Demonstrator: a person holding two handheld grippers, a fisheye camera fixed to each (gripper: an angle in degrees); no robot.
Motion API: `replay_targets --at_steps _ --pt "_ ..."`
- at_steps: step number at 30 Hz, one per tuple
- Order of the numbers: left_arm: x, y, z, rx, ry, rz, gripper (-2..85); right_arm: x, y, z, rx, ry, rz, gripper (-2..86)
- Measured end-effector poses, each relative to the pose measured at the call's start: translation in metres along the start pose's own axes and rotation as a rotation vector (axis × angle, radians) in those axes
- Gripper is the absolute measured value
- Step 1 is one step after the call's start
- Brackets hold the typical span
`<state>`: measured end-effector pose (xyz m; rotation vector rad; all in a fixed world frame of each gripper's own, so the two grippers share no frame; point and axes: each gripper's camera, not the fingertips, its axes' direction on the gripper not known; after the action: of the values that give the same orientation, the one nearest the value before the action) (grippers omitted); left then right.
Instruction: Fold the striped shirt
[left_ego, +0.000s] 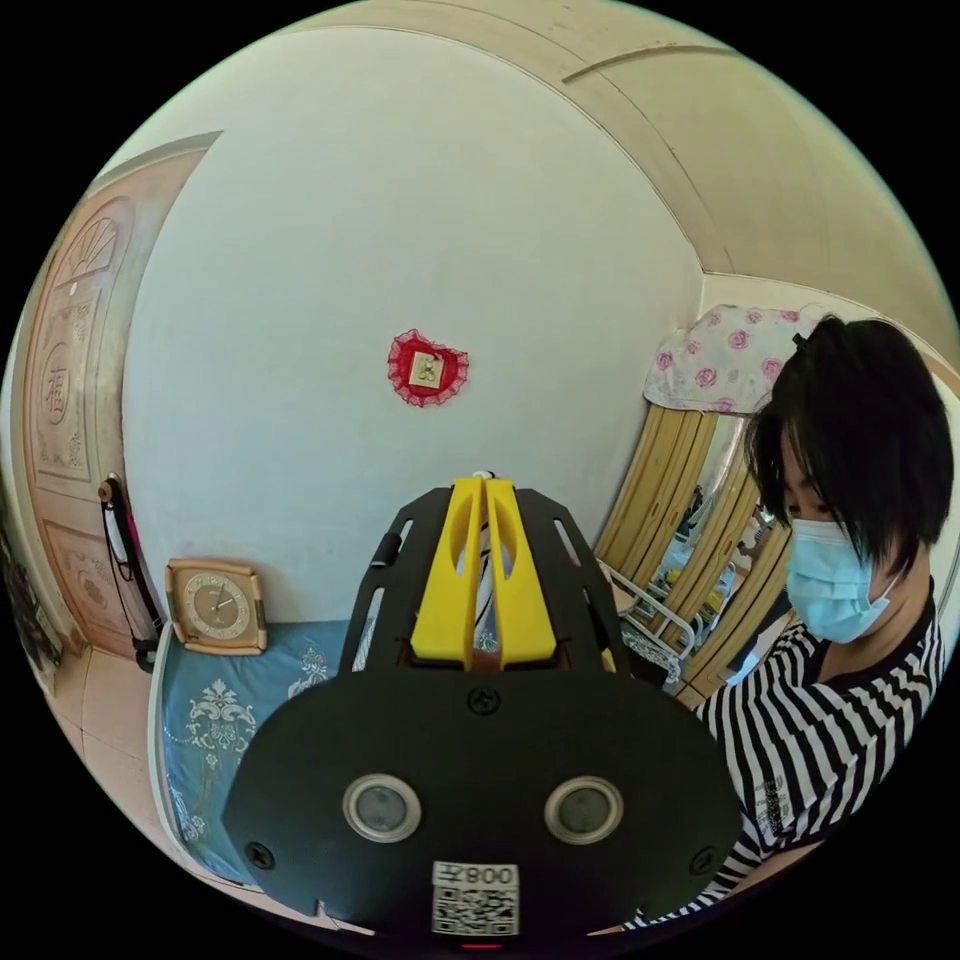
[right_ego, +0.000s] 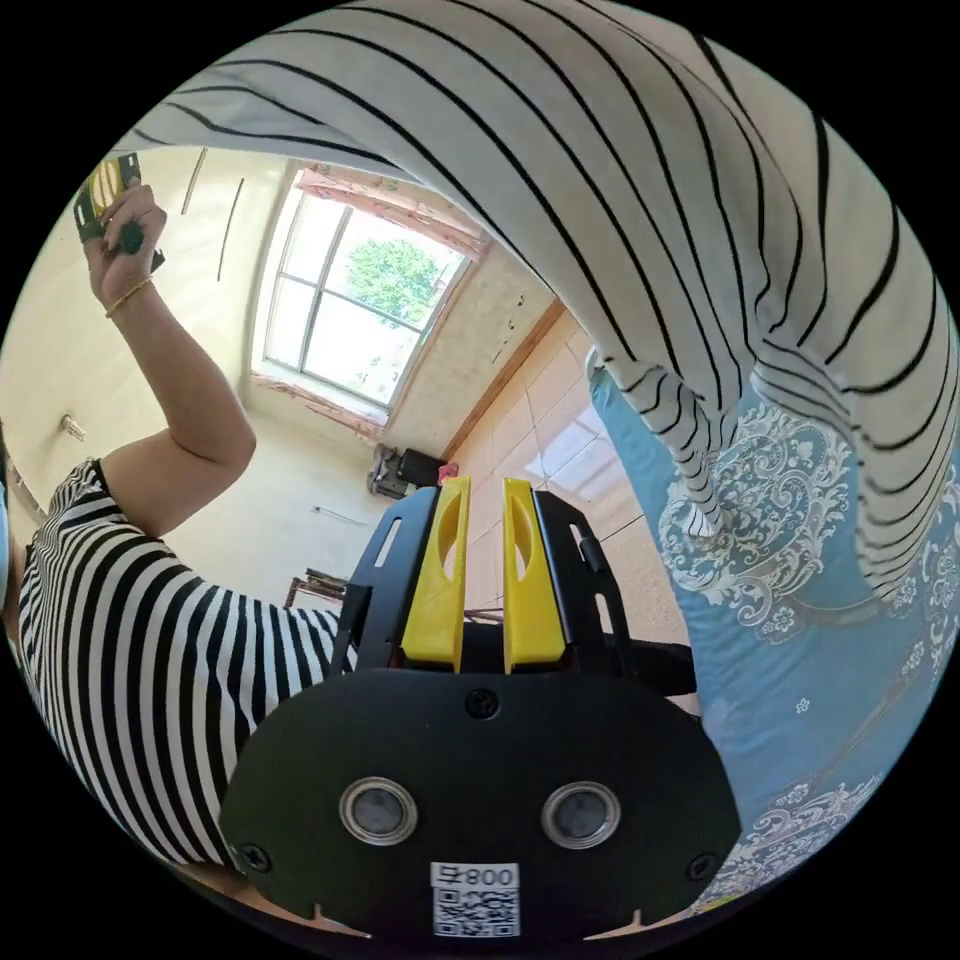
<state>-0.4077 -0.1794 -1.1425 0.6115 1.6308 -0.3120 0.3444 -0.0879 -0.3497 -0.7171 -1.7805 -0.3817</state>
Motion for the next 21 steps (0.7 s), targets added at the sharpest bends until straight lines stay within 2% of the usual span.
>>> replay_targets --at_steps 5,14,21 --pt "0.047 -0.011 0.034 -0.025 0.022 0.068 0.2 -0.004 0.018 -0.036 0.141 0.219 0.029 3.2" --pt "0.099 -0.02 0.07 -0.027 0.129 0.131 0.1 -0.011 0.097 -0.163 0.382 0.41 0.171 0.5" --pt "0.124 -0.032 0.094 -0.038 0.156 0.191 0.1 -0.091 0.18 -0.189 0.528 0.575 0.056 3.7"
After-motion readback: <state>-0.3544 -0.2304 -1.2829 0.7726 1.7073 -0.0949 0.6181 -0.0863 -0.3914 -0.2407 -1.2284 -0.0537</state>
